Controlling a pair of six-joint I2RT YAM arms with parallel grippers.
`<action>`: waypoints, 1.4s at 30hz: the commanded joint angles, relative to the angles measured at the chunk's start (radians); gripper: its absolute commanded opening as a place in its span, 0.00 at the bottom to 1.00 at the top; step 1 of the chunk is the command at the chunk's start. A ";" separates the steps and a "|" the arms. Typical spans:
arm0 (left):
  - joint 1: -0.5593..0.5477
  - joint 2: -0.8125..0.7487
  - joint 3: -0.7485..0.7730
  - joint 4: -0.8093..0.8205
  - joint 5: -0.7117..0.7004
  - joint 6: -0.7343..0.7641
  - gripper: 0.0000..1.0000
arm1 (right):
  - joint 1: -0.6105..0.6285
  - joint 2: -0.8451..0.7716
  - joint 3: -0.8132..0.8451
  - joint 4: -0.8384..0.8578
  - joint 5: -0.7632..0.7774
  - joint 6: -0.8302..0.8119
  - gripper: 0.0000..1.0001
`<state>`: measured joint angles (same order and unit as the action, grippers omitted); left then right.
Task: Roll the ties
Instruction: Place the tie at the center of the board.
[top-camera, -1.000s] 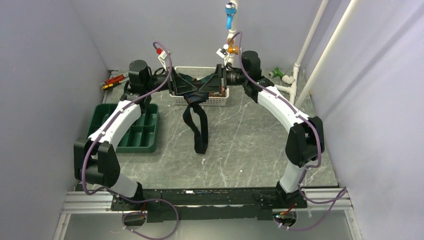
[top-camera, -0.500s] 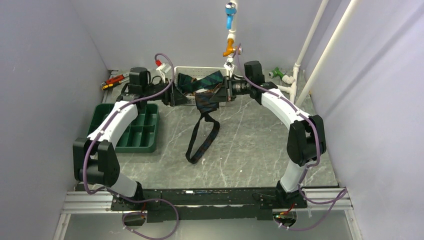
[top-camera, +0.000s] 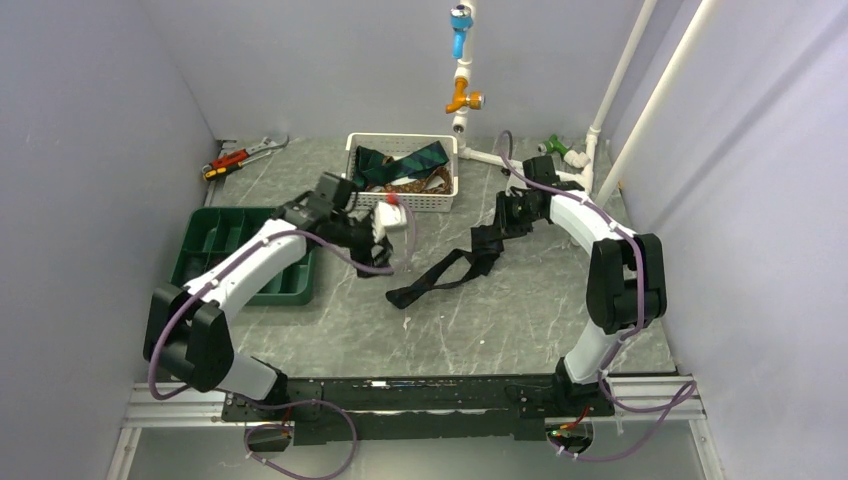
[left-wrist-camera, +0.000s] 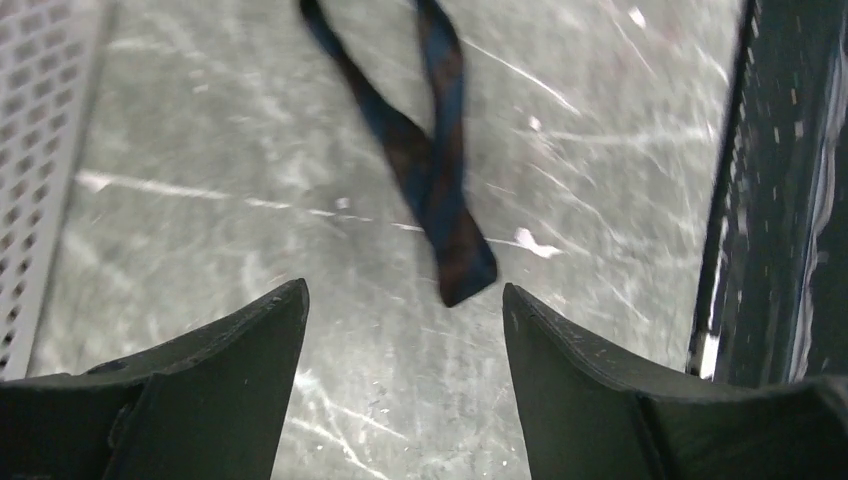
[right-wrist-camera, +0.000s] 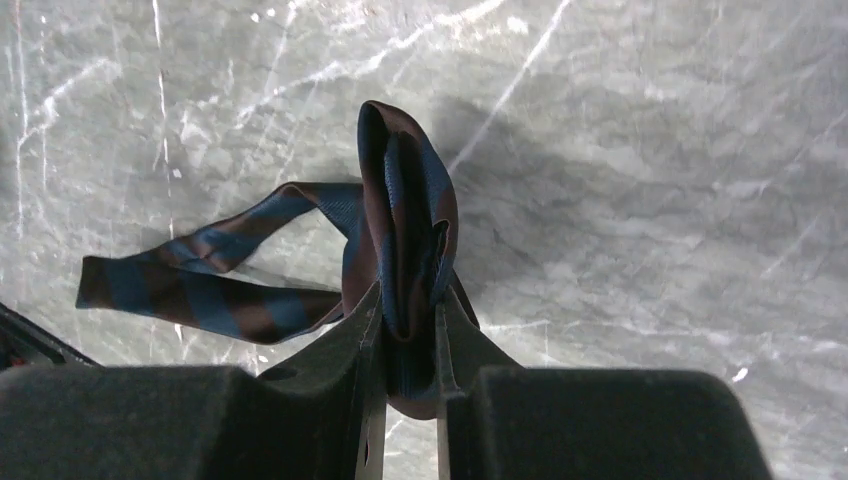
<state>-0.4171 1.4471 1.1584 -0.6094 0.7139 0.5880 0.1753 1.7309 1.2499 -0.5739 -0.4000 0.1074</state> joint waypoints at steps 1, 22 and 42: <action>-0.129 -0.032 -0.059 -0.077 -0.069 0.325 0.77 | -0.008 -0.088 -0.004 0.018 -0.031 0.007 0.00; -0.279 0.018 -0.263 -0.016 -0.224 0.527 0.24 | -0.005 -0.326 0.039 -0.005 -0.301 -0.022 0.00; 0.156 0.244 0.152 -0.198 0.065 0.354 0.78 | -0.079 -0.142 0.021 -0.313 0.023 -0.327 0.76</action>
<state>-0.1841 1.8431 1.3323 -0.7982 0.6987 0.9188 0.1066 1.6741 1.2274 -0.8249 -0.3717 -0.0975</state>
